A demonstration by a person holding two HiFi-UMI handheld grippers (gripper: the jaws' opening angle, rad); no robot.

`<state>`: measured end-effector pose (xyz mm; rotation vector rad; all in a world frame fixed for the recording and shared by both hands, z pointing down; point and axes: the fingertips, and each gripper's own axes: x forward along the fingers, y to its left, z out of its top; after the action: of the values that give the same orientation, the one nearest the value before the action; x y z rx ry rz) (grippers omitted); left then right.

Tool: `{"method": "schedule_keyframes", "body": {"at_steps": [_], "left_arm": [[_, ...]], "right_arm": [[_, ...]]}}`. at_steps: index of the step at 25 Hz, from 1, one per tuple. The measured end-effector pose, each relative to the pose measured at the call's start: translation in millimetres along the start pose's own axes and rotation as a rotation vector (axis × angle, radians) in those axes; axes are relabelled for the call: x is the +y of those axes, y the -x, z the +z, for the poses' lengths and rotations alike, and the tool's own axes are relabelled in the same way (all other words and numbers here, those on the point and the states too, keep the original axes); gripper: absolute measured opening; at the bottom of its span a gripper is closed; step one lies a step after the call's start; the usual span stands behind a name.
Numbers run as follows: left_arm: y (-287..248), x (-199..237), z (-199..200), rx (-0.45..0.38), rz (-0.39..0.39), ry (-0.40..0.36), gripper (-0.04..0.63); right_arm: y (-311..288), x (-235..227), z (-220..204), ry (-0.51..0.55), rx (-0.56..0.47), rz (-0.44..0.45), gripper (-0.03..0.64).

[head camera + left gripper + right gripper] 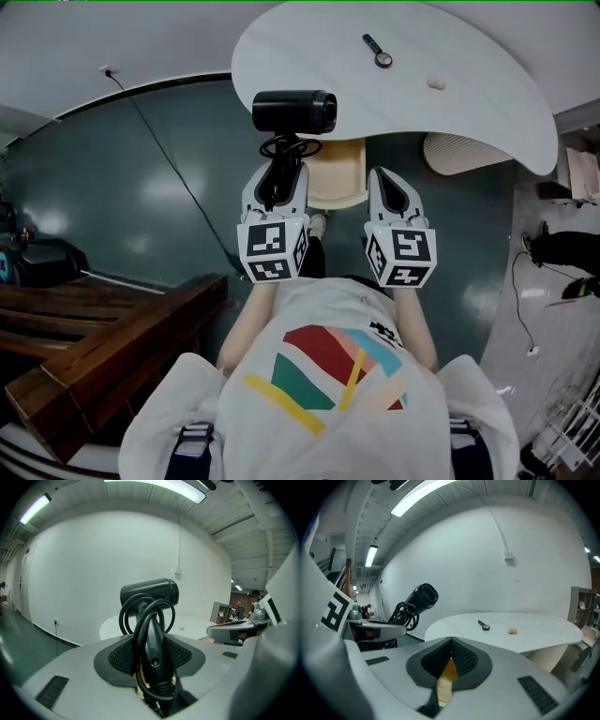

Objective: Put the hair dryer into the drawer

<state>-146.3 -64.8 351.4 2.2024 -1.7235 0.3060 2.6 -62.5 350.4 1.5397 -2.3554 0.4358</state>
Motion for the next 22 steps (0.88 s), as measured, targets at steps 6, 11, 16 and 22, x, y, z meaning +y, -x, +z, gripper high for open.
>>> {"method": "schedule_keyframes", "body": {"at_steps": [6, 11, 16, 22], "left_arm": [[-29.7, 20.4, 14.7, 0.000, -0.025, -0.023, 0.195], [-48.6, 10.1, 6.7, 0.032, -0.007, 0.003, 0.195], [-60.8, -23.5, -7.3, 0.059, 0.028, 0.027, 0.195], [-65.0, -37.7, -14.5, 0.077, 0.052, 0.043, 0.195]], "right_arm": [[-39.9, 0.3, 15.3, -0.011, -0.003, -0.014, 0.011], [-50.5, -21.7, 8.8, -0.025, 0.016, -0.006, 0.011], [-42.3, -58.0, 11.7, -0.065, 0.002, 0.033, 0.011], [-42.9, -67.6, 19.0, -0.033, 0.001, 0.066, 0.011]]}}
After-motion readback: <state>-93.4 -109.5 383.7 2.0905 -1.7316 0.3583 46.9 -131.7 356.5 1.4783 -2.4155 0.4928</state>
